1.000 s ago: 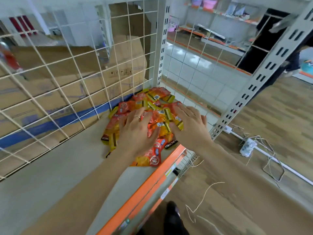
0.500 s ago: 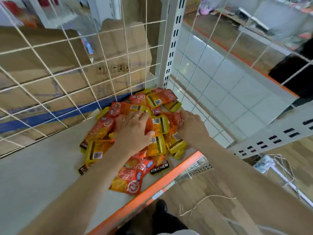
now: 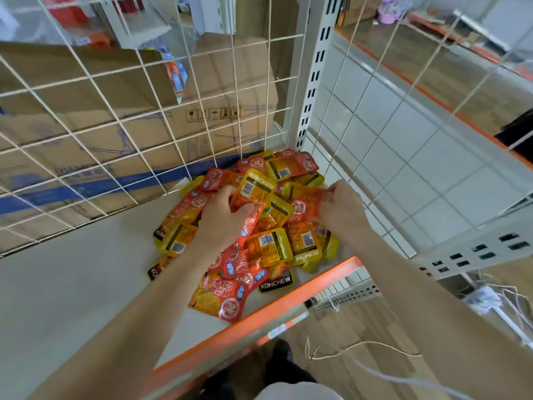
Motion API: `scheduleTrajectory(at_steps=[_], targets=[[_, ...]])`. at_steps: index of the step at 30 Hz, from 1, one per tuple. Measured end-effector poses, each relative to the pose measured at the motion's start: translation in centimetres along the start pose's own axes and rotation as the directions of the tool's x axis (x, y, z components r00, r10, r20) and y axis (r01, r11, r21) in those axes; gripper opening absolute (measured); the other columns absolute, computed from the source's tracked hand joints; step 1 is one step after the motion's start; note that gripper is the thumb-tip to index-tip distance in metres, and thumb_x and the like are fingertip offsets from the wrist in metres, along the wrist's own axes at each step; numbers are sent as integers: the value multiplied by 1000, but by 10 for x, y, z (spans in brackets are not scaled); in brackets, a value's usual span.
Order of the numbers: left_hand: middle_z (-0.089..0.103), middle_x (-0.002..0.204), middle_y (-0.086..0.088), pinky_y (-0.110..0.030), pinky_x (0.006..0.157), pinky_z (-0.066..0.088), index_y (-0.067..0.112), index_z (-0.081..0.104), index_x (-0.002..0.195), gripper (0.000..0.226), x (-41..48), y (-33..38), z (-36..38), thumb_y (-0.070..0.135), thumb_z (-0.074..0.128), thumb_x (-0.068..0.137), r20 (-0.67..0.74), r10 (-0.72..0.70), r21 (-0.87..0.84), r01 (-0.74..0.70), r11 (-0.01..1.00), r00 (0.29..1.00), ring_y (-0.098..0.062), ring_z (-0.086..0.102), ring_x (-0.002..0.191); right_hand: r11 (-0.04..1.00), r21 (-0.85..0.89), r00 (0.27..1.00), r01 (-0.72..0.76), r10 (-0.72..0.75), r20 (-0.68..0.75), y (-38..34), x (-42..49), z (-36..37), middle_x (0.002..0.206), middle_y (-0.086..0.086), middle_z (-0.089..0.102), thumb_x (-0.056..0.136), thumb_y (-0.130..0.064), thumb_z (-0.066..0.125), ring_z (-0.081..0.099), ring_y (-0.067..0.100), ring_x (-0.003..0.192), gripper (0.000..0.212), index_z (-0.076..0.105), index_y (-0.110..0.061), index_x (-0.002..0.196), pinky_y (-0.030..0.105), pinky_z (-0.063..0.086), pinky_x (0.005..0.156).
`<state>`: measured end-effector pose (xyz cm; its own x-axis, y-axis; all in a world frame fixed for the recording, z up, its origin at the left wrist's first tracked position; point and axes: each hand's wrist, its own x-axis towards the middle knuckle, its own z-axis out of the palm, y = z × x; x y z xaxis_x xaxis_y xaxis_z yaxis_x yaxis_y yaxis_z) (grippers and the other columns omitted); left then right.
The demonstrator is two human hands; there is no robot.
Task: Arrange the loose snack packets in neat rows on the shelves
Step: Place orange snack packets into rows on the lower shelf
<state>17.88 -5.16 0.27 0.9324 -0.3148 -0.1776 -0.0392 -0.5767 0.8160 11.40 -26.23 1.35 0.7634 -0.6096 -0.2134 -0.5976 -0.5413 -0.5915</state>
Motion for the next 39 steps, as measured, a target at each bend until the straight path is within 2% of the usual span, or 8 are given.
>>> scheduleTrajectory(at_steps=[4,9,15,21,25,27,31,39], targets=[[69,113,2,-38,93,54,28,60,112,18,-5,9,-2,25,66,95,-52,-153,-297,131,946,987,-16,66,100,972,225,986,69,-32,-164,-6,-11,-18,111,15,53,95,0,41,41,22,95,28,47,-2,122,21,25,64],[68,94,12,-30,85,53,27,61,95,11,-20,24,-13,18,68,95,-183,-214,-534,86,841,959,-8,67,88,889,411,974,199,-132,-185,-25,-23,-28,92,-5,55,99,-19,56,52,12,78,11,49,-15,107,1,35,55],[71,79,13,-19,67,53,24,62,87,15,-51,13,-45,12,69,93,-326,-253,-594,11,804,911,-4,67,74,842,501,967,200,-251,35,-57,-45,0,97,-6,63,89,-30,72,64,17,89,25,55,-23,105,33,52,76],[75,89,-2,-42,81,58,19,66,95,11,-110,-25,-98,12,70,87,-414,-354,-650,0,760,838,-23,73,85,792,560,893,243,-408,189,-106,-96,47,99,-1,65,83,-24,78,61,9,86,32,58,-13,107,7,43,64],[69,88,-3,-37,72,58,19,59,93,16,-159,-58,-134,4,64,94,-490,-445,-698,-31,716,749,-18,69,73,757,625,831,189,-463,309,-139,-147,81,97,8,69,60,-35,80,66,24,90,40,56,-24,90,48,55,88],[69,86,-1,-34,68,57,19,59,93,17,-187,-76,-153,3,63,94,-516,-481,-722,-58,689,708,-15,69,70,736,659,781,154,-499,375,-153,-174,98,98,10,71,58,-35,81,69,30,93,42,57,-23,91,56,55,89],[70,84,-1,-39,75,57,18,61,91,15,-250,-112,-189,4,64,95,-566,-524,-738,-108,666,637,-19,69,74,722,692,692,19,-509,512,-182,-240,135,92,10,64,83,4,72,65,26,88,30,50,-16,90,49,57,85],[69,83,-3,-43,84,56,16,63,92,12,-388,-202,-263,4,65,93,-629,-609,-744,-147,652,483,-20,68,75,733,677,477,-65,-573,666,-229,-386,213,97,9,70,86,12,64,68,19,80,39,56,-21,106,33,61,71]])
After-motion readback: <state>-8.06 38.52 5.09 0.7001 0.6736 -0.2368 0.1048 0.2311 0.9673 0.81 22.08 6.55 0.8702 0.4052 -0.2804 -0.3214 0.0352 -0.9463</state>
